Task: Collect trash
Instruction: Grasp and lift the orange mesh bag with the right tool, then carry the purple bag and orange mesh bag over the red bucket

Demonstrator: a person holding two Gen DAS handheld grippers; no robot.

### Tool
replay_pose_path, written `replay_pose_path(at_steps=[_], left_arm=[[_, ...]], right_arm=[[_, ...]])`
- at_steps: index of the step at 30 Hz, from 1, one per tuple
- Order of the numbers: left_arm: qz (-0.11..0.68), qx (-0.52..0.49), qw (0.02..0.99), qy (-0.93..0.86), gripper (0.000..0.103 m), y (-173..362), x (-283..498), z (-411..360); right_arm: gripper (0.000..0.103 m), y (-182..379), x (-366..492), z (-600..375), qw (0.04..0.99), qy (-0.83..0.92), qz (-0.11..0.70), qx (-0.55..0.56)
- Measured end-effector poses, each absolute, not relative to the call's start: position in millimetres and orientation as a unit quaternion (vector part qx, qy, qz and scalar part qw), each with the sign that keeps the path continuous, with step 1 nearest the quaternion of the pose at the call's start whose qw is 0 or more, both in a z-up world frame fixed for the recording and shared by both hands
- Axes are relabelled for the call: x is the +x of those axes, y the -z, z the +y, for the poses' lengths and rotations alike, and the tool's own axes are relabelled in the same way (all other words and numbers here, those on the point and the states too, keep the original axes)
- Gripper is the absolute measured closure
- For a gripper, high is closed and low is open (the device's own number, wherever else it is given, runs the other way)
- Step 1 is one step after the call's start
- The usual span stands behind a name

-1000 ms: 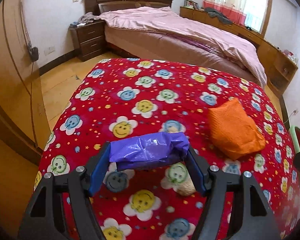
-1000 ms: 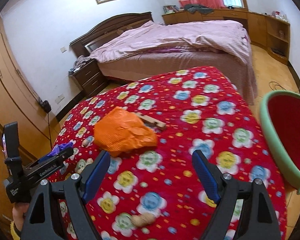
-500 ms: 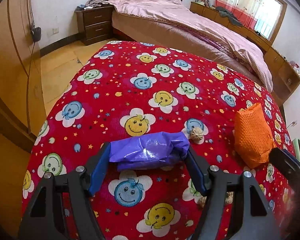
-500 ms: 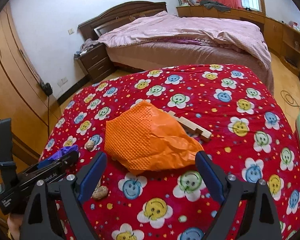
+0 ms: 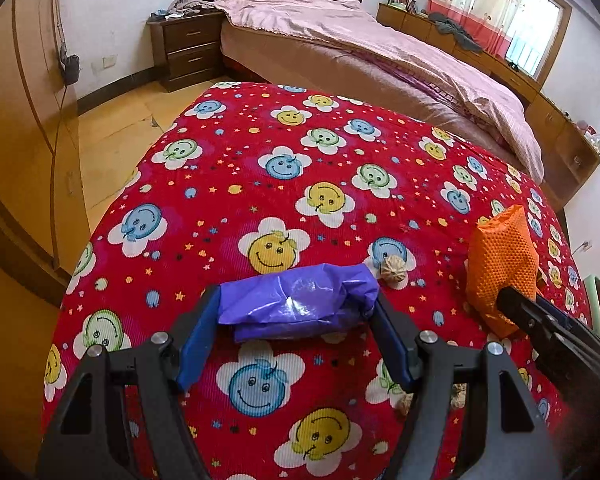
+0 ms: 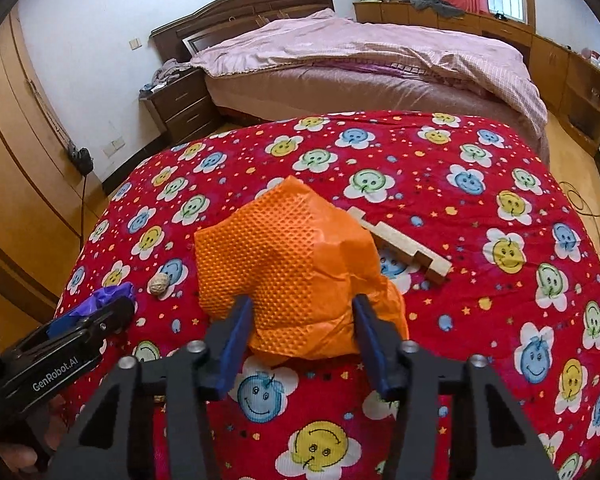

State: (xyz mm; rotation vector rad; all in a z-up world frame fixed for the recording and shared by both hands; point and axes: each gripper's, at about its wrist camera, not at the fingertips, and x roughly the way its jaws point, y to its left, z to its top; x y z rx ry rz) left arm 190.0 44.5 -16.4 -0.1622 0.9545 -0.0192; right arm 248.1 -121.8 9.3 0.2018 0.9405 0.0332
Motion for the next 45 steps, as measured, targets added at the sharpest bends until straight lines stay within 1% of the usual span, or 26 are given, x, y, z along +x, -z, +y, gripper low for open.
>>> replay_pose_path(at_steps=[1, 2, 3, 4, 5, 7, 10, 22, 31, 45], left_arm=[[0.459, -0.078, 0.885, 0.009, 0.031, 17, 190, 44], [0.459, -0.078, 0.885, 0.009, 0.031, 16, 190, 44], [0.459, -0.078, 0.885, 0.009, 0.031, 17, 190, 44], [0.459, -0.078, 0.885, 0.009, 0.031, 16, 190, 44], [0.459, -0.078, 0.885, 0.009, 0.031, 16, 190, 44], [0.459, -0.077, 0.885, 0.009, 0.031, 17, 190, 44], [0.459, -0.075, 0.885, 0.008, 0.031, 17, 190, 44], [0.467, -0.089, 0.88, 0.023, 0.031, 12, 185, 42], [0.459, -0.085, 0.883, 0.042, 0.031, -5, 171, 30], [0.438, -0.047, 0.893, 0.086, 0.031, -37, 138, -20]], right_arm=[[0.06, -9, 248, -121, 0.886, -0.02, 0.453, 0.097], [0.062, -9, 247, -120, 0.886, -0.021, 0.452, 0.097], [0.066, -9, 247, -119, 0.887, -0.022, 0.451, 0.096], [0.073, -10, 246, -119, 0.888, -0.023, 0.449, 0.094], [0.076, -11, 245, -119, 0.889, -0.024, 0.448, 0.095], [0.086, -13, 243, -120, 0.891, -0.027, 0.444, 0.097], [0.093, -18, 239, -121, 0.894, -0.029, 0.436, 0.099], [0.095, -50, 205, -136, 0.911, -0.033, 0.393, 0.122], [0.095, -77, 171, -156, 0.923, -0.022, 0.356, 0.142], [0.095, -103, 117, -203, 0.935, 0.013, 0.308, 0.174]])
